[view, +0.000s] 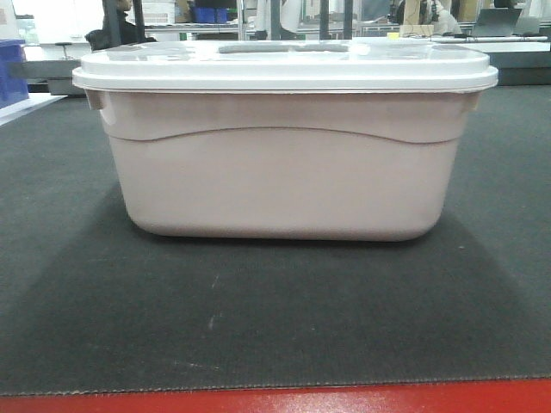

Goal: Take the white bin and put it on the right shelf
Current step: 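Move both grippers toward the lid handles at the bin's ends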

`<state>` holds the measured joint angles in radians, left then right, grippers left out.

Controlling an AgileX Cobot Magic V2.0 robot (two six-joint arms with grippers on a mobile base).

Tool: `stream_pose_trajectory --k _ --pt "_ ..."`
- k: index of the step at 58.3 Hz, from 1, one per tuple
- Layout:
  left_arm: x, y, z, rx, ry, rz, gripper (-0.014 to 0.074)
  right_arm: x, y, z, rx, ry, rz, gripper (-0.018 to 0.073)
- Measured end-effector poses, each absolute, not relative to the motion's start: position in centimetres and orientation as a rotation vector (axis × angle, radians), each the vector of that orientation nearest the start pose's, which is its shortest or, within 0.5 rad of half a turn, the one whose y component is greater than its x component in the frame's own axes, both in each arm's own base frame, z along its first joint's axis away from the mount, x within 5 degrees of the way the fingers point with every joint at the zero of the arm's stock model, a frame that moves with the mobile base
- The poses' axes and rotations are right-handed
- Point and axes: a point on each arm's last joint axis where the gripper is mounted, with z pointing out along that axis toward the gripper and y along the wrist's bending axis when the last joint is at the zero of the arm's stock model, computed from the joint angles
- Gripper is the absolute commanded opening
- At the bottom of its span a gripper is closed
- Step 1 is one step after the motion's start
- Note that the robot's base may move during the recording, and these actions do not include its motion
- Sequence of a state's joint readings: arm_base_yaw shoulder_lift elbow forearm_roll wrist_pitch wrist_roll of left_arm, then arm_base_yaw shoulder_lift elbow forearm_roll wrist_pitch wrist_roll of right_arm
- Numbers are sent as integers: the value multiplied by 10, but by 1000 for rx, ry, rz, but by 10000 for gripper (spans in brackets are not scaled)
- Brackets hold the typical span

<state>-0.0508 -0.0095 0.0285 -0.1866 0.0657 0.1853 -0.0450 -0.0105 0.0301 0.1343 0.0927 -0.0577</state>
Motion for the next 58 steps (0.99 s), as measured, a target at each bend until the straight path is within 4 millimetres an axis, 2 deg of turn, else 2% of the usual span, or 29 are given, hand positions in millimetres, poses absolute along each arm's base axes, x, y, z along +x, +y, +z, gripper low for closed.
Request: stream_pose_trajectory --k 41,52,58 --pt "57 -4 198 49 1567 -50 -119 57 -1 196 87 1589 34 72" --pt "57 -4 199 47 1558 -49 -119 57 -2 200 90 1536 29 72" --pt "57 -3 205 26 1488 -49 -119 56 -3 206 95 1474 26 72"
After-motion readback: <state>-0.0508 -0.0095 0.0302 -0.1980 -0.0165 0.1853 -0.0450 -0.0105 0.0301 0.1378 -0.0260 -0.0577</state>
